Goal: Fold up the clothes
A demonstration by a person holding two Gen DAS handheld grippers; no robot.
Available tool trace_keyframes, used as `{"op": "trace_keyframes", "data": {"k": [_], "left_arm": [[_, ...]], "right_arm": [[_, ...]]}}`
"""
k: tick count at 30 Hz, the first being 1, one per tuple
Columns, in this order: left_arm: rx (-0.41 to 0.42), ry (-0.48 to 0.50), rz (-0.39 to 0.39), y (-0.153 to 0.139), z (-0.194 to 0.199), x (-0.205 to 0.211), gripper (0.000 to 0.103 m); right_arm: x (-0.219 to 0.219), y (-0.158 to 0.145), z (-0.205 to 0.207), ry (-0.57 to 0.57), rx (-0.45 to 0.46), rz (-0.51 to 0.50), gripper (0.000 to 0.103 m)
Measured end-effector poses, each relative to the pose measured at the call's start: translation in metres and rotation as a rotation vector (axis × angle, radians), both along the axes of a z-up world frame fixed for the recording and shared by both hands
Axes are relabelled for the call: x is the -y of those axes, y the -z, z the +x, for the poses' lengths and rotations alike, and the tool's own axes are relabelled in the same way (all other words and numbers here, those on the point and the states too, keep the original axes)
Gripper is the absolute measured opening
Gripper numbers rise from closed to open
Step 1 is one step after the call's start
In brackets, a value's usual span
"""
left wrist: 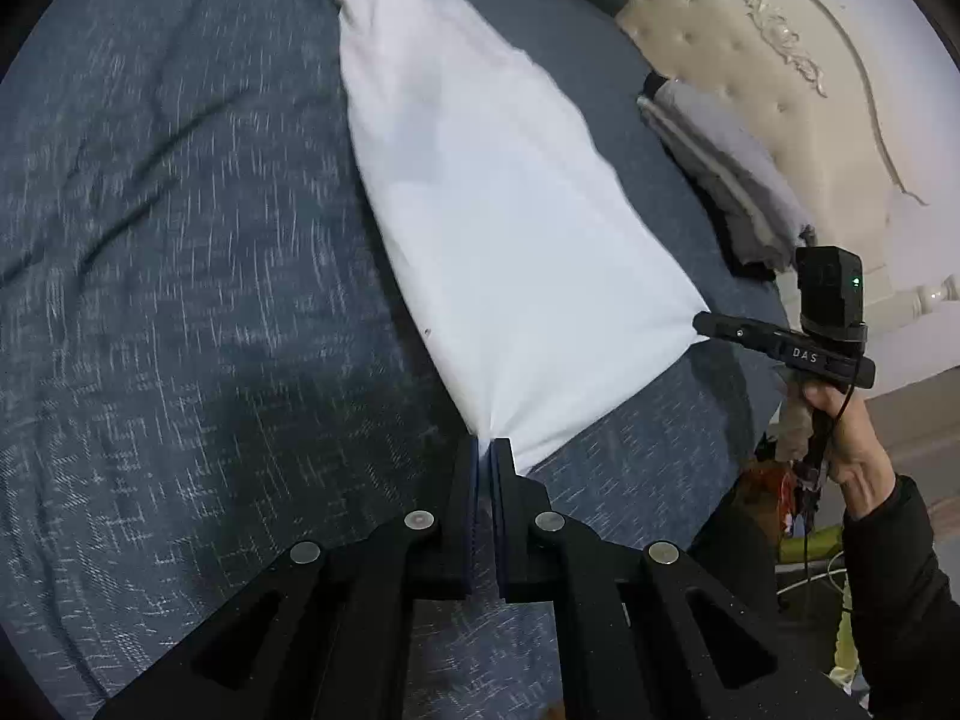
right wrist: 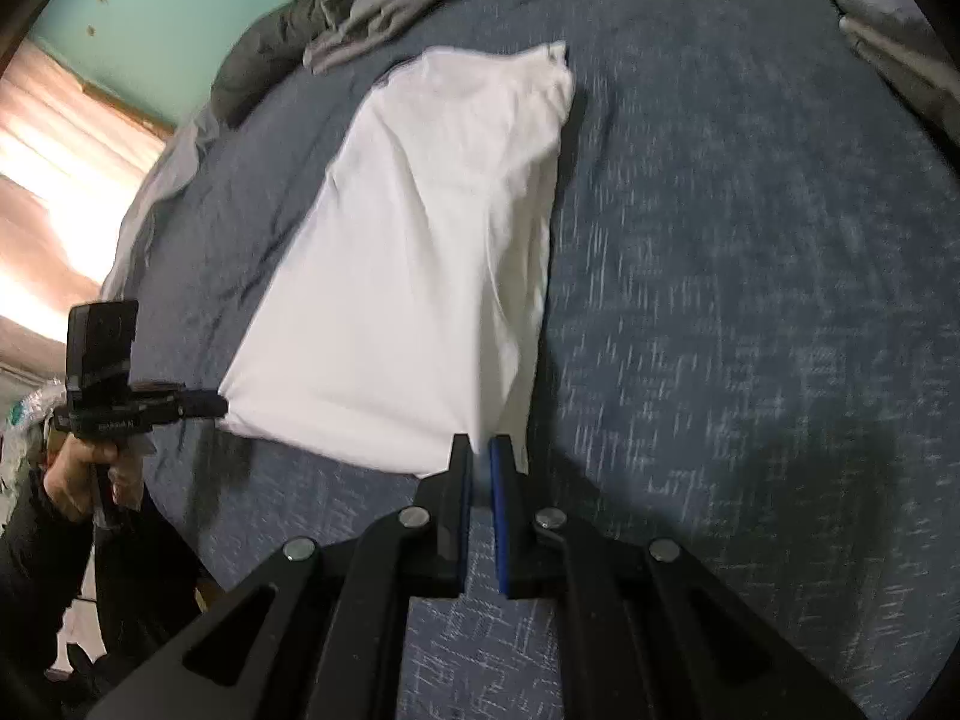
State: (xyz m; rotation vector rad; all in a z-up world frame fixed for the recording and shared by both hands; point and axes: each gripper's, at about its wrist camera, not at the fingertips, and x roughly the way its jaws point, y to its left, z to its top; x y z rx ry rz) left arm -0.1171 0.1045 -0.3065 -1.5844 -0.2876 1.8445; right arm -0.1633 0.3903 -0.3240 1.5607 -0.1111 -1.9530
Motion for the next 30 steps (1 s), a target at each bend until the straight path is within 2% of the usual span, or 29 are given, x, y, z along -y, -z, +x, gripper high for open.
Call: {"op": "trace_keyframes", "data": {"k": [5,8,9,10,11,13,17,24,30], "left_arm": [[0.01,0.014,-0.02,0.013,0.003,-0.005,0.004],[0.001,0.013,-0.02,0.014,0.003,-0.007,0.004],[-0.005,0.008,-0.019,0.013,0.003,-0.007,0.004],[-0.01,0.006,-0.019,0.013,0.002,-0.007,0.004],[-0.014,0.004,-0.019,0.013,0.002,-0.006,0.004],[-0.022,0.006,-0.016,0.014,0.003,-0.006,0.004],[-0.03,0.005,-0.018,0.016,0.005,-0.007,0.004],[-0.03,0.01,-0.02,0.017,0.004,-0.008,0.004],[-0.03,0.019,-0.026,0.02,0.003,-0.009,0.004]], "right_arm": [[0.002,0.008,-0.003,-0.001,0.035,0.006,0.007],[-0.001,-0.007,-0.009,0.014,0.01,0.002,0.015],[-0.005,-0.014,-0.014,0.031,-0.002,-0.027,0.026],[-0.009,-0.021,-0.02,0.053,-0.013,-0.064,0.042],[-0.013,-0.029,-0.026,0.074,-0.024,-0.101,0.047],[-0.017,-0.039,-0.041,0.107,-0.044,-0.158,0.047],[0.001,-0.042,-0.08,0.141,-0.082,-0.136,0.047],[0.033,-0.013,-0.135,0.141,-0.078,-0.045,0.047],[0.044,0.003,-0.155,0.141,-0.073,-0.035,0.046]]}}
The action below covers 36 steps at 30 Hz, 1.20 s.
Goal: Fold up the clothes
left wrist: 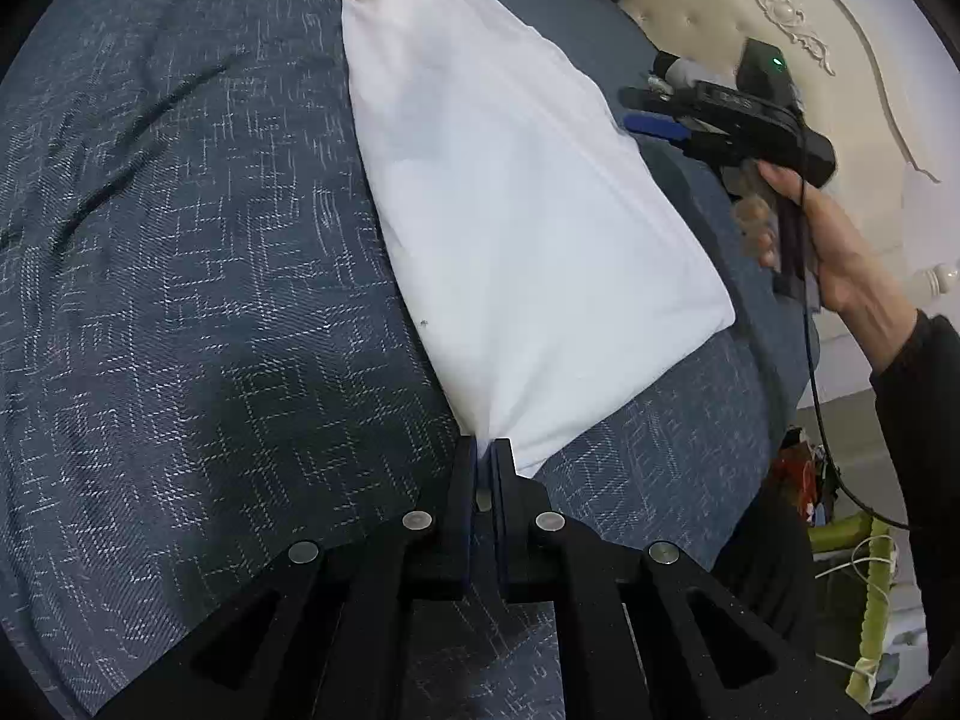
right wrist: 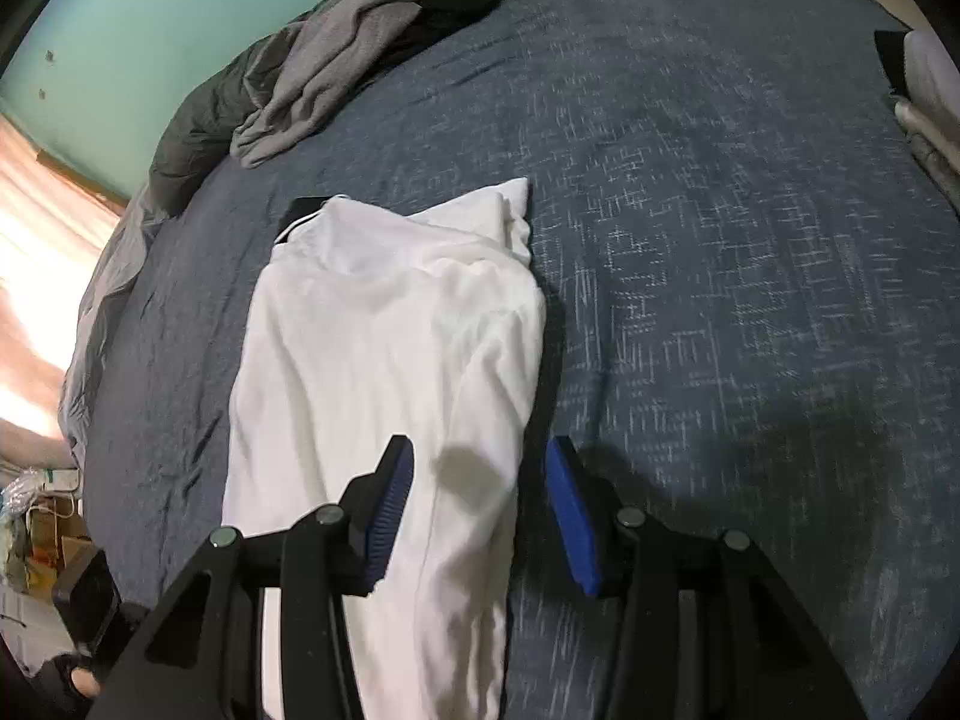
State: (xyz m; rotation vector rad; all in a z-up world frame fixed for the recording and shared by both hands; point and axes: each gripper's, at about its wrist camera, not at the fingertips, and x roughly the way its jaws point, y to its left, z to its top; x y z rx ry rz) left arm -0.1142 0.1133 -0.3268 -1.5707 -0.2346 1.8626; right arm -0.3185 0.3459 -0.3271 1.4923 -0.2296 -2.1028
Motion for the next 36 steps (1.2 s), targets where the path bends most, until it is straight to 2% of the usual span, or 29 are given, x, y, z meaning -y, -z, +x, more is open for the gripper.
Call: {"op": "trace_keyframes", "data": {"k": [3,5,8,11,16,21,24,25,26,31,32,33,36], "left_arm": [[0.009,-0.002,0.0,0.004,-0.001,0.0,0.004],[0.009,-0.001,0.0,0.004,-0.001,0.0,0.004],[0.009,-0.002,-0.001,0.004,-0.001,-0.001,0.004],[0.007,-0.002,-0.003,0.004,0.0,-0.002,0.004],[0.01,-0.004,-0.005,0.005,0.0,0.0,0.004],[0.011,-0.005,-0.003,0.004,-0.001,0.001,0.004],[0.013,-0.004,-0.003,0.004,0.0,0.001,0.004],[0.014,-0.004,-0.003,0.004,0.003,0.0,0.004],[0.013,-0.004,-0.004,0.004,0.004,-0.001,0.004],[0.015,-0.004,-0.003,0.005,0.004,0.0,0.004],[0.016,-0.005,-0.002,0.005,0.004,0.0,0.004],[0.017,-0.005,-0.001,0.004,0.005,0.0,0.004],[0.018,-0.004,0.001,0.003,0.007,-0.002,0.004]], "right_arm": [[0.005,0.004,-0.005,-0.012,-0.015,0.028,0.034],[0.008,0.005,-0.007,-0.016,-0.021,0.062,0.02],[0.007,0.003,-0.009,-0.015,-0.045,0.079,0.004],[0.002,-0.004,-0.011,0.008,-0.079,0.076,0.003],[-0.009,-0.007,-0.015,0.049,-0.085,0.089,0.002],[-0.012,-0.008,-0.018,0.072,-0.054,0.007,0.003],[-0.005,-0.009,-0.02,0.068,-0.05,-0.003,0.016],[-0.002,-0.01,-0.02,0.063,-0.053,-0.006,0.026],[0.001,-0.009,-0.02,0.054,-0.05,0.0,0.027],[0.017,0.002,-0.018,0.01,-0.036,0.029,0.026],[0.019,0.003,-0.017,0.0,-0.043,0.037,0.016],[0.021,0.004,-0.016,-0.004,-0.051,0.045,0.011],[0.023,0.003,-0.016,0.005,-0.075,0.061,0.005]]}}
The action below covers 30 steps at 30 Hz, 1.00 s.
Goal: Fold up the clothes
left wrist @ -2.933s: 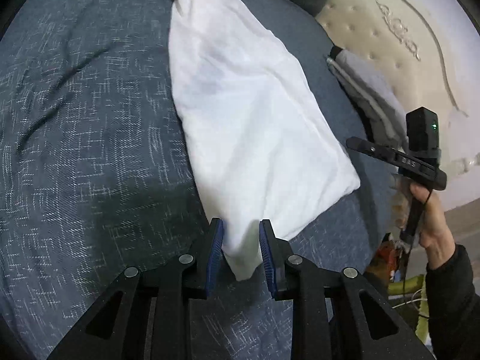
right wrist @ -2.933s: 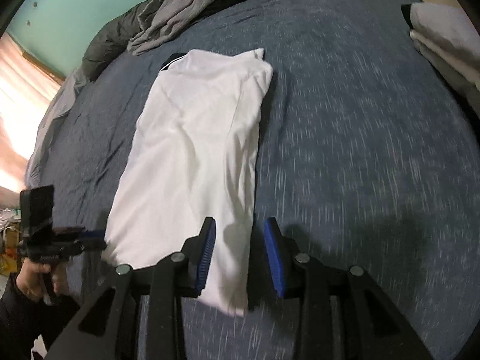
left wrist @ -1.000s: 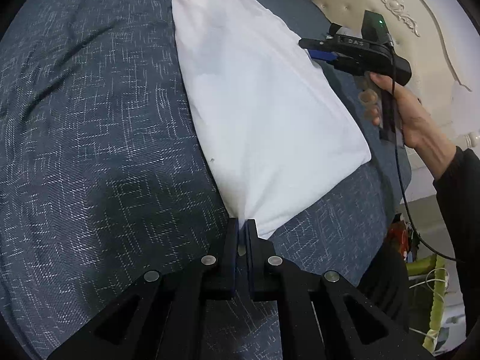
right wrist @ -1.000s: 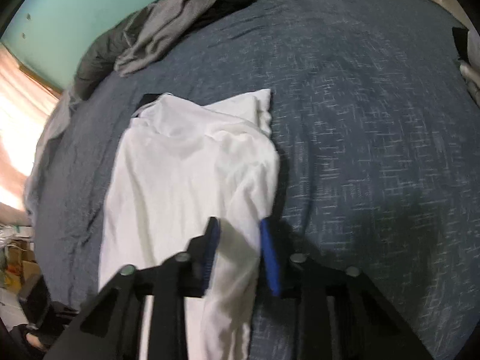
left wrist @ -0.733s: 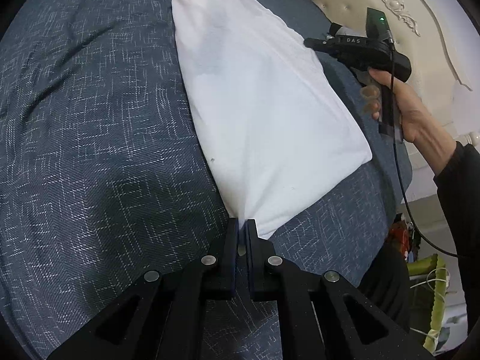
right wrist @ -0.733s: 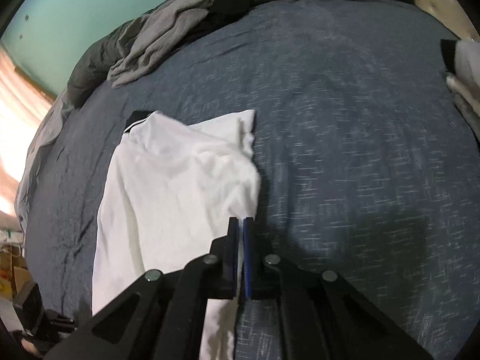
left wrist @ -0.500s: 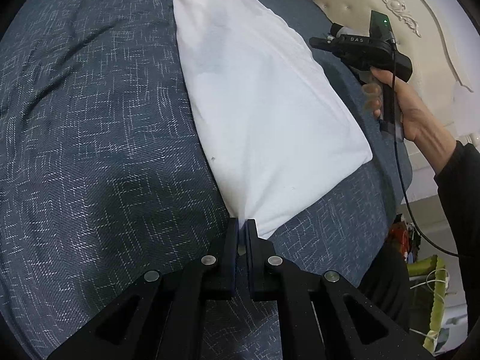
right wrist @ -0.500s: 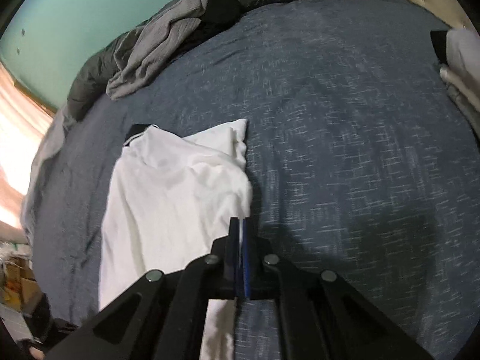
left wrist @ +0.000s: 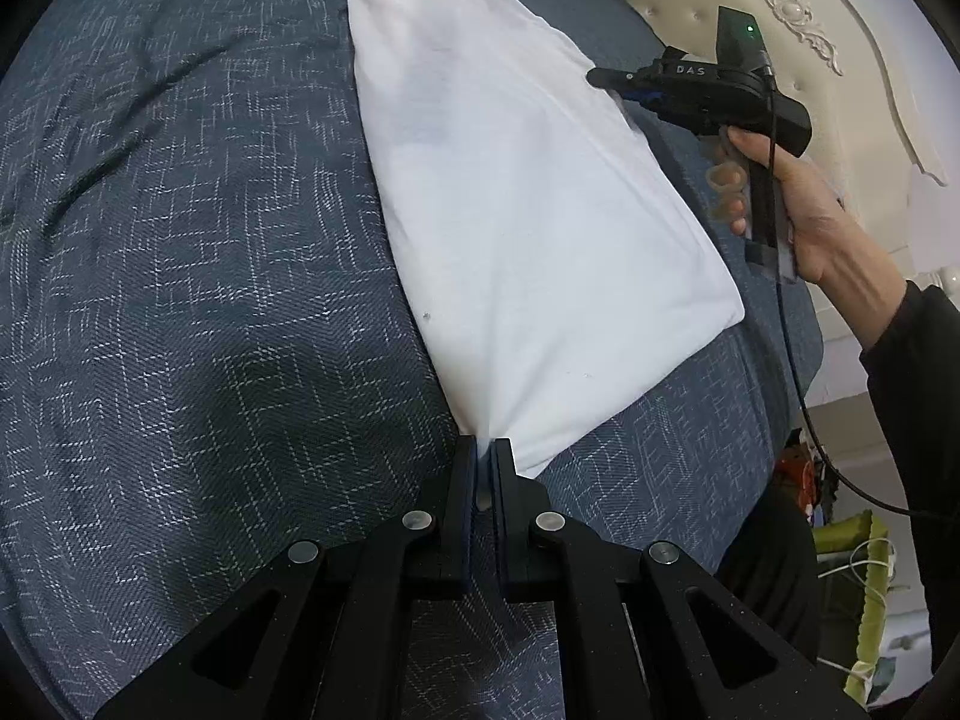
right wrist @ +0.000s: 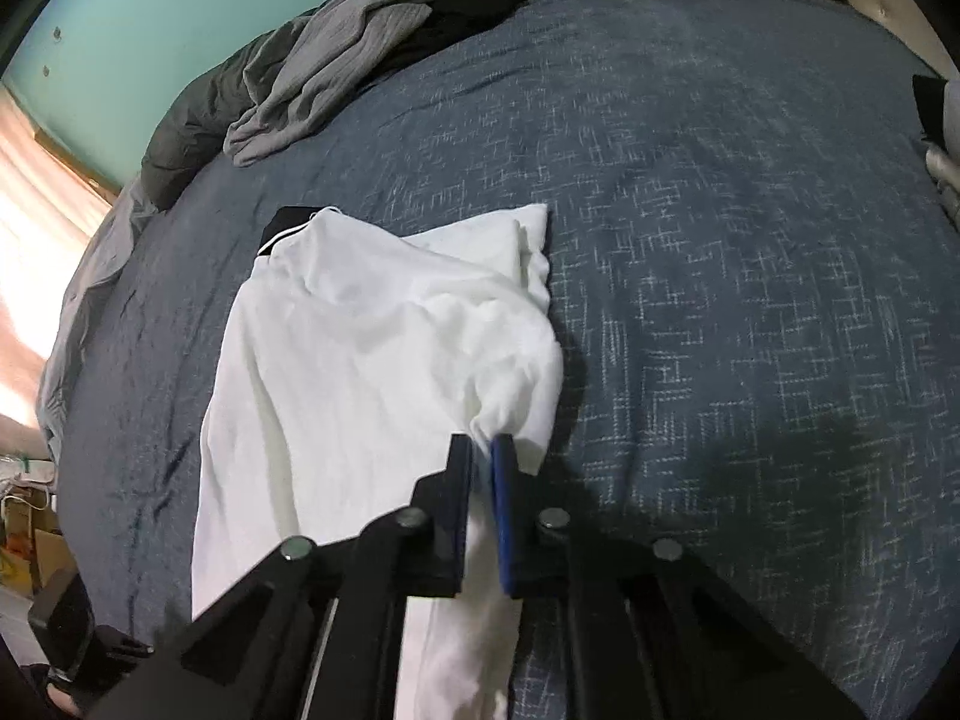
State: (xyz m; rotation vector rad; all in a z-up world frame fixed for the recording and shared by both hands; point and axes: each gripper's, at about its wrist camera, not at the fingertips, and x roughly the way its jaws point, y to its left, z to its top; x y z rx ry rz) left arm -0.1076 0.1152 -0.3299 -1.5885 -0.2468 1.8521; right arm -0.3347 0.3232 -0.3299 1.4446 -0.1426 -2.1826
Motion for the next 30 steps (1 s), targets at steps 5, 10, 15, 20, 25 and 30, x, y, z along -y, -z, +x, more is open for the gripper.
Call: {"op": "trace_keyframes", "data": {"k": [5,10,15,20,25,30], "left_arm": [[0.005,0.001,0.007,0.009,0.0,0.012,0.004],[0.009,0.005,0.004,0.009,0.008,0.019,0.004],[0.012,0.006,0.001,0.009,0.008,0.019,0.004],[0.012,0.003,-0.002,0.012,0.003,0.013,0.004],[0.022,-0.01,0.002,0.014,-0.001,0.006,0.004],[0.021,-0.012,-0.001,0.008,-0.001,0.034,0.004]], "right_arm": [[-0.015,-0.006,-0.006,0.064,-0.033,-0.007,0.004],[-0.023,-0.002,-0.01,0.1,-0.017,-0.008,0.002],[-0.019,-0.004,-0.01,0.083,-0.019,0.0,0.003],[-0.032,-0.015,-0.004,0.131,-0.038,0.006,0.003],[-0.025,-0.024,0.015,0.034,-0.041,0.009,0.003],[-0.012,-0.025,0.044,-0.072,-0.006,0.053,0.003]]}}
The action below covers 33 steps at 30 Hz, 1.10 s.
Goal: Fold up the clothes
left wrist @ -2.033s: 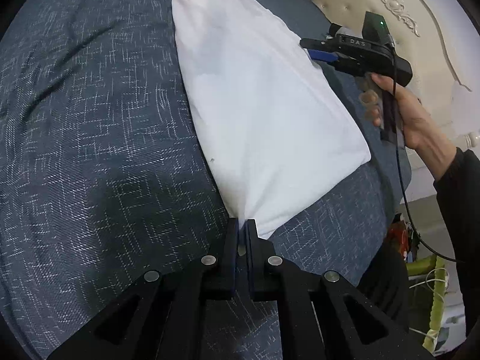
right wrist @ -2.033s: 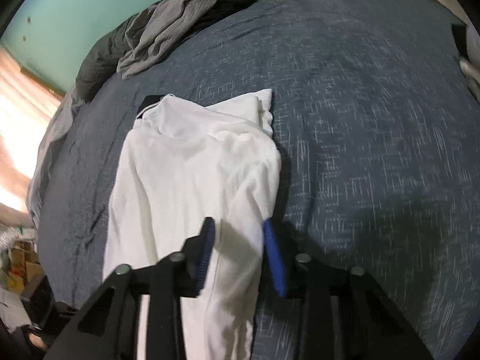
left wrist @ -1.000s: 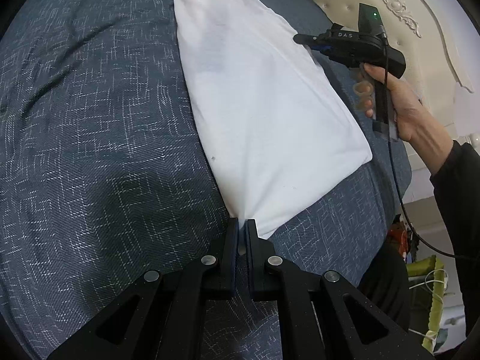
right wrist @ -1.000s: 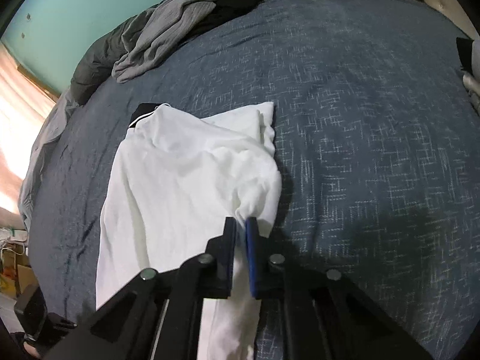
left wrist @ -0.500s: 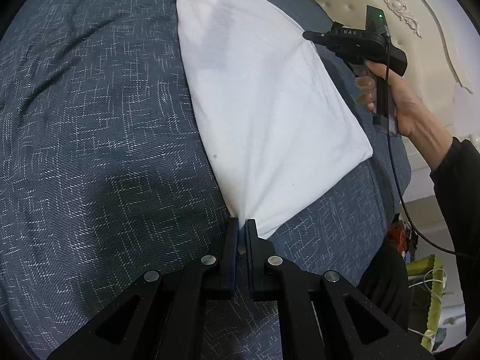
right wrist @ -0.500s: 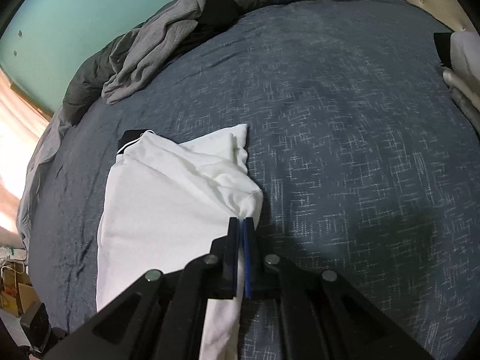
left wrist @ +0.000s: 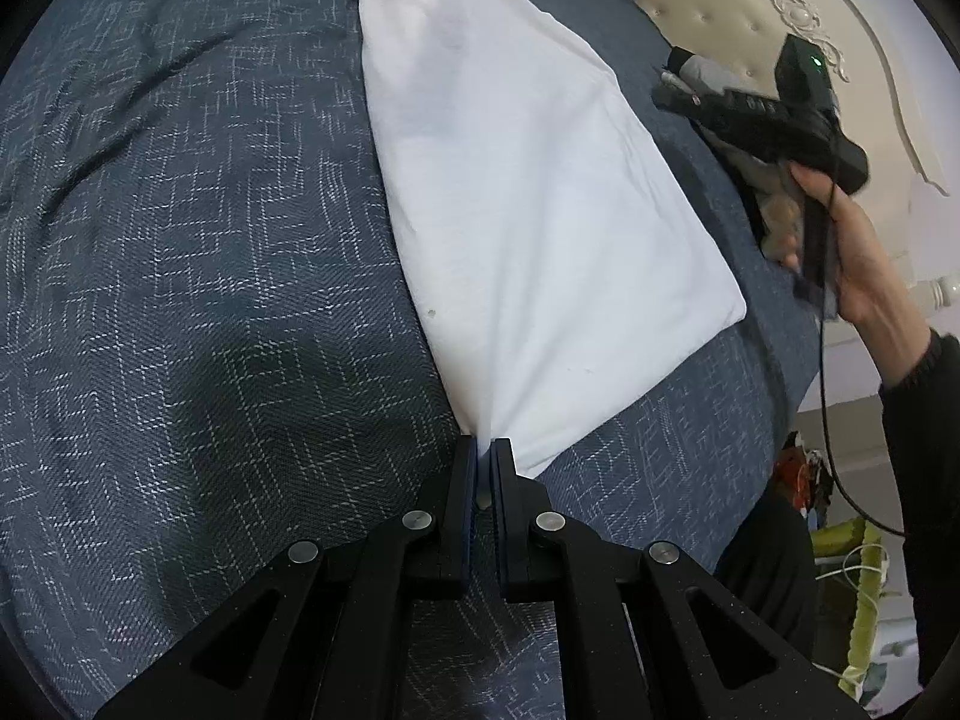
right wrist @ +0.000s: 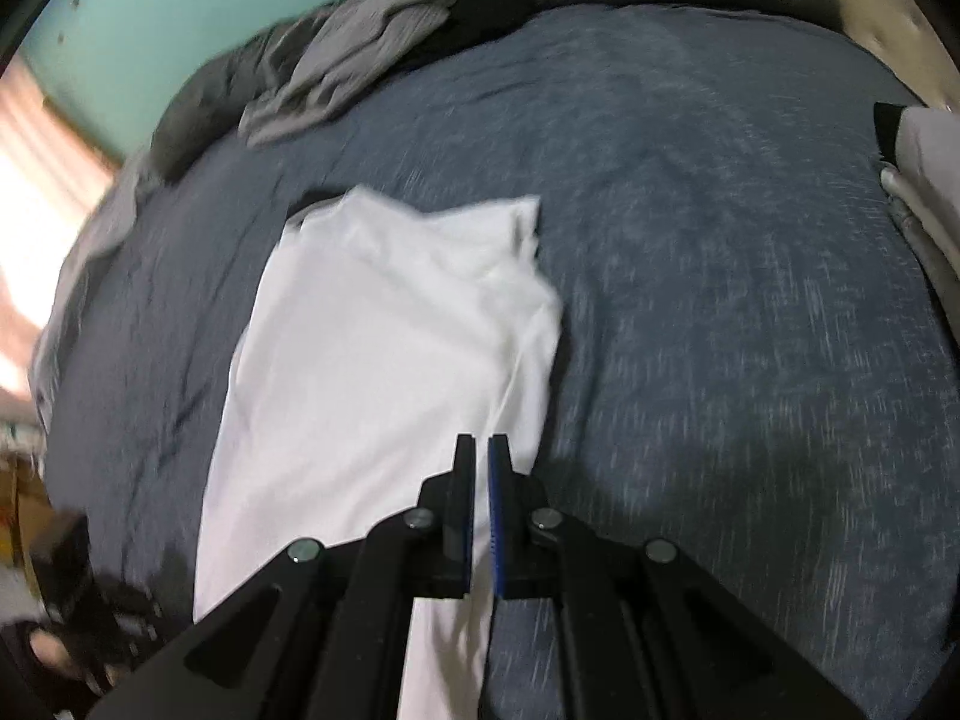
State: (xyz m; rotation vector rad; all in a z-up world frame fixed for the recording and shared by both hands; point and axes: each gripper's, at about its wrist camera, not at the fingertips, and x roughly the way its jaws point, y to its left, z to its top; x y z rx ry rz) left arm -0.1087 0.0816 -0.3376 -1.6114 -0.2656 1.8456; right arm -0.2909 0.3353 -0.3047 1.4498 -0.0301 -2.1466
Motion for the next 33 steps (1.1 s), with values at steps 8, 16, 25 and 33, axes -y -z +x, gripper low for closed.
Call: {"op": "trace_keyframes", "data": {"k": [8,16,25,33], "left_arm": [[-0.001,-0.01,-0.006,0.0,0.002,-0.005,0.004],[0.005,-0.031,-0.024,0.001,0.003,-0.012,0.004],[-0.001,-0.056,-0.035,-0.004,0.007,-0.016,0.005],[-0.012,-0.106,-0.019,-0.014,-0.005,-0.015,0.018]], "right_arm": [[0.007,0.003,0.058,-0.105,0.051,0.018,0.004],[-0.005,0.025,0.094,-0.085,0.075,0.099,0.004],[-0.024,0.026,0.105,-0.057,0.097,0.095,0.004],[-0.053,0.017,0.094,0.025,0.158,-0.087,0.053]]}}
